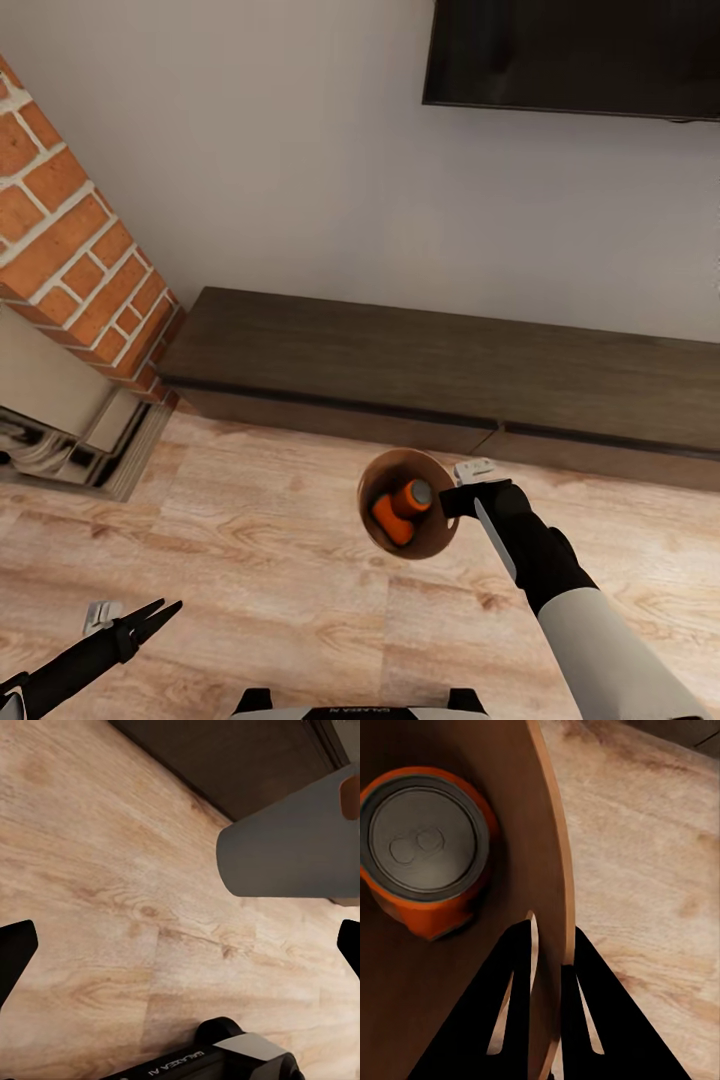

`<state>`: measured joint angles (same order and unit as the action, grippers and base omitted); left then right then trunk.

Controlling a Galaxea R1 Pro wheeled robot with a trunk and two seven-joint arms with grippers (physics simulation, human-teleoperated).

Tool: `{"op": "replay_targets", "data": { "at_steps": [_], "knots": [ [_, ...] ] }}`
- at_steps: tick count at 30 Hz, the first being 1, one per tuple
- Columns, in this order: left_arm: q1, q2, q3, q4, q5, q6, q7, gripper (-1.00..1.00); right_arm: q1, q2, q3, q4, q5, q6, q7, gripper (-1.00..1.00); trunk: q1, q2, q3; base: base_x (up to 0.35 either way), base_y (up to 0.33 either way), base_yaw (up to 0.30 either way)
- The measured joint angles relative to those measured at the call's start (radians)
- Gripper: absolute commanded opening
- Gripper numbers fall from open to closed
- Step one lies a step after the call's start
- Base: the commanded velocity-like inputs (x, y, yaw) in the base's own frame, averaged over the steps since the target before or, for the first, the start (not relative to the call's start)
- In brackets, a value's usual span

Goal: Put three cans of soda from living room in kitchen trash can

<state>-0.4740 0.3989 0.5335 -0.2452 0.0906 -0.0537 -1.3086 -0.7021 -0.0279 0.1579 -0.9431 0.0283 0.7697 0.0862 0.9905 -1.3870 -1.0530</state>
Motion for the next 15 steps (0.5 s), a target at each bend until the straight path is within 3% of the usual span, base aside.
{"op": "replay_targets", "data": {
  "at_steps": [15],
  "knots": [
    [0.000, -0.016, 0.000, 0.000, 0.000, 0.000, 0.021, 1.00, 0.000, 0.000, 0.002, 0.003, 0.000, -0.002, 0.000, -1.00, 0.000, 0.000, 0.025, 0.000, 0.000, 0.000]
  ]
}}
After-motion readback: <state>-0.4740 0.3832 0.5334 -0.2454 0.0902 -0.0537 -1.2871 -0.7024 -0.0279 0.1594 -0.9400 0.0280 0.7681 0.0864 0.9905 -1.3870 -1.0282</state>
